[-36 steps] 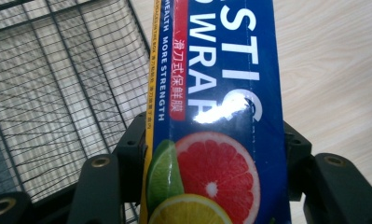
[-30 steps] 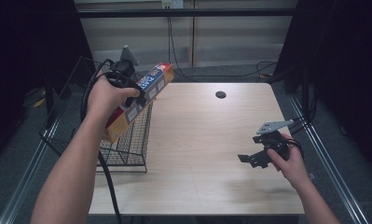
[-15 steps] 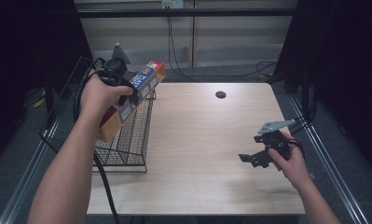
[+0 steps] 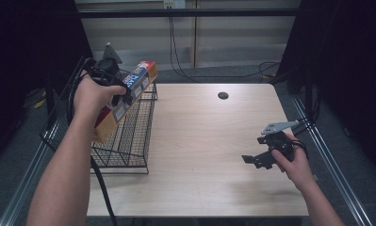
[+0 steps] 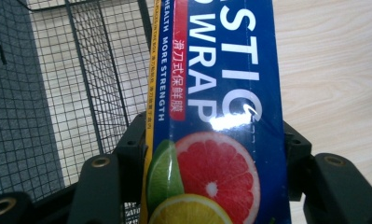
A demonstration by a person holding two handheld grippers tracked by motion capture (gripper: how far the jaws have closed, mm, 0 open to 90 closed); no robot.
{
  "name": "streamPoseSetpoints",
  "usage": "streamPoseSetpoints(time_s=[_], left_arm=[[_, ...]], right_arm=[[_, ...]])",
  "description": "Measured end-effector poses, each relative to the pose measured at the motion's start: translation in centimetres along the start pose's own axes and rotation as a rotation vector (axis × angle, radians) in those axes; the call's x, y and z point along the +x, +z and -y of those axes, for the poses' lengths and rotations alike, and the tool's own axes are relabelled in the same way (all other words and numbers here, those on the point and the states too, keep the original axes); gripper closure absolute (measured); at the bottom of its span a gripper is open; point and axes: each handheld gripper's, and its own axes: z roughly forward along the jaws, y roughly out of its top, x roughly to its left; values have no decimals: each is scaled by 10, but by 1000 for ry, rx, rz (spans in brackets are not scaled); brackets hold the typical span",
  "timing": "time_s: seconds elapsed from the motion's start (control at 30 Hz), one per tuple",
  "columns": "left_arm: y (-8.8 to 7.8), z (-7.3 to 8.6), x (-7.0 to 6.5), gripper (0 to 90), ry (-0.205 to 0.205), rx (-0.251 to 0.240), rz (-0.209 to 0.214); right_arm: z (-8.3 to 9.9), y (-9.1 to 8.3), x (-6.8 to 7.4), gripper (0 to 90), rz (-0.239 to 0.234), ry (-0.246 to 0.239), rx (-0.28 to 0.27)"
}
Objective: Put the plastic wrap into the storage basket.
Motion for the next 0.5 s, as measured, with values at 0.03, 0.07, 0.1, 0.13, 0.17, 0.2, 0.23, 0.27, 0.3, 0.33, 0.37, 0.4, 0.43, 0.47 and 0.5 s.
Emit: streamPoseSetpoints(time_s=[0.03,0.07,0.1,0.13,0.17,0.2,0.23,0.27,0.3,0.33,0.37,0.4,0.43,0.47,0.5], left_arm=[[0,0,1,435,-3,-3,-6],[0,0,2,435,-1,0,-6],[-1,0,2,435,-11,-2,-3],[-1,0,3,435,-12,1,-6],[-1,0,5,434,-18,-2,-2],[-1,0,6,434,-18,-1,-8],[-1,0,7,434,-27,-4,-8],[-1,0,8,434,-30,-6,-14],[-1,0,9,435,-34,-5,-14],[-1,0,10,435,-43,-5,-19],[0,0,11,434,-49,-4,-19],[0,0,12,435,-59,-5,-21],[0,0,13,435,-60,-6,-29],[0,0,14,434,-68,-6,-31],[0,0,15,434,-70,-7,-40]], right_arm=[[0,0,0,28,0,-2,-1],[0,-1,0,28,-4,-2,0],[0,-1,0,28,-2,0,0],[0,-1,0,28,-2,0,-1],[0,-1,0,28,5,0,2],[0,-1,0,28,8,1,2],[0,-1,0,28,8,1,2],[0,-1,0,28,4,1,-2],[0,-1,0,28,-3,0,0],[0,0,0,28,-2,-3,-2],[0,0,0,28,-3,-7,1],[0,0,1,28,4,-2,4],[0,0,0,28,-2,-5,4],[0,1,1,28,6,-5,4],[0,1,1,28,3,-8,2]])
